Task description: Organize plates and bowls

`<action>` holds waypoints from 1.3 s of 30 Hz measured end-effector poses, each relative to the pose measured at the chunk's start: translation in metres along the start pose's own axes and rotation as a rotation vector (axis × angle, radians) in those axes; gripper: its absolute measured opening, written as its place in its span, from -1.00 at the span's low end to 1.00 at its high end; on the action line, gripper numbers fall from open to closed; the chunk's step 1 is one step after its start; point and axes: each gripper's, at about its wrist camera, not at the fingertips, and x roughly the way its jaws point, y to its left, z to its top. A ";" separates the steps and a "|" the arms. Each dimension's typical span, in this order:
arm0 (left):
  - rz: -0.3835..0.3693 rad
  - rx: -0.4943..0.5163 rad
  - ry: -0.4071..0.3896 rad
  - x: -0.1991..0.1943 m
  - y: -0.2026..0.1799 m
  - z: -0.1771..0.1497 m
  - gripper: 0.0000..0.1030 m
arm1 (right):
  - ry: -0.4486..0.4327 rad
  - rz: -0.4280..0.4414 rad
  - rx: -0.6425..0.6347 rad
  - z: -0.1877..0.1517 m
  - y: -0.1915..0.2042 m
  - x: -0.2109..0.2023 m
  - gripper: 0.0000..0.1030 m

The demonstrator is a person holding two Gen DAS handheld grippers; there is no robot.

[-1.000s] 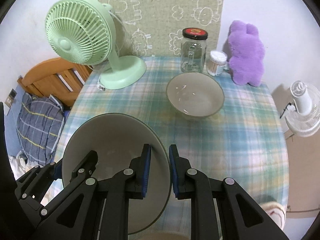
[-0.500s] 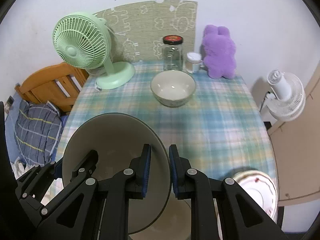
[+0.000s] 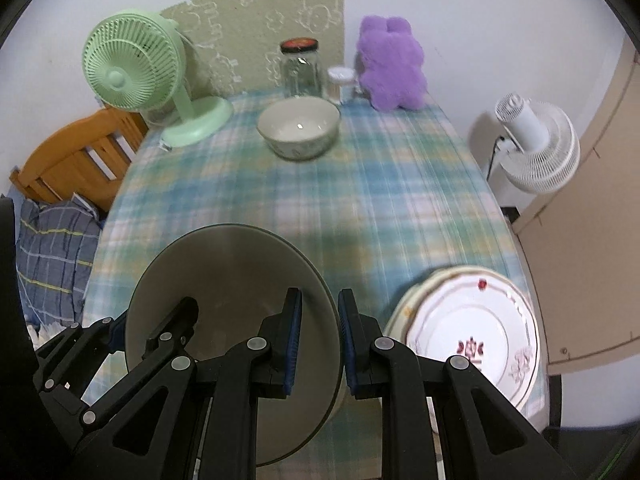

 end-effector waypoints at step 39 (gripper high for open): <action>0.010 -0.028 0.146 0.050 -0.004 -0.036 -0.52 | 0.153 -0.010 -0.015 -0.032 -0.008 0.051 -0.57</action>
